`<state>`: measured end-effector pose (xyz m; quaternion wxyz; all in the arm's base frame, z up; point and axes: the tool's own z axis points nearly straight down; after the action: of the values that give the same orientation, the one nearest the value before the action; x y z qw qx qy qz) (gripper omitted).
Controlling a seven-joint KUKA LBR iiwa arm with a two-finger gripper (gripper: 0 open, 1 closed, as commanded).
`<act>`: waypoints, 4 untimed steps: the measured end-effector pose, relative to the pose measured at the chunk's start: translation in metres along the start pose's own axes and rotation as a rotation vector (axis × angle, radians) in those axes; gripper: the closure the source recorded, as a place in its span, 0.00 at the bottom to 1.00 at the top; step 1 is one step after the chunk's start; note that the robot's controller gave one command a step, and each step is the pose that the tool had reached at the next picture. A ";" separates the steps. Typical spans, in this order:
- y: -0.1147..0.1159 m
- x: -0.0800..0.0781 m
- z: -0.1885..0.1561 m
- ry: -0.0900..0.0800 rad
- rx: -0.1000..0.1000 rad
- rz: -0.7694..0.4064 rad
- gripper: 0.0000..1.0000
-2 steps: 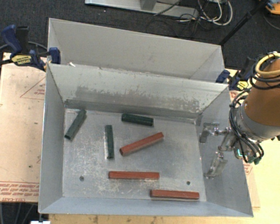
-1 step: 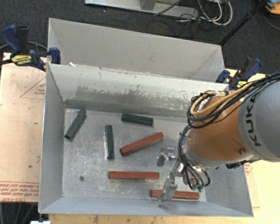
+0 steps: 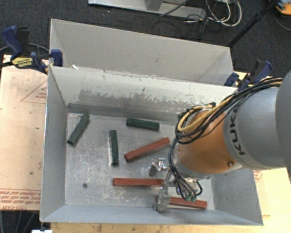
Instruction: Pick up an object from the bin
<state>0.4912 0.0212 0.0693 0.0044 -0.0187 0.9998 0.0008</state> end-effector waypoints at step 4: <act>0.011 -0.035 -0.143 -0.004 0.000 0.025 1.00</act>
Offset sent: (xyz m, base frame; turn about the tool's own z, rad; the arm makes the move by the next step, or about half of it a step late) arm 0.0000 0.0000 0.0000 0.0000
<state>0.5248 0.0337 0.2122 0.0062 -0.0064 1.0000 0.0009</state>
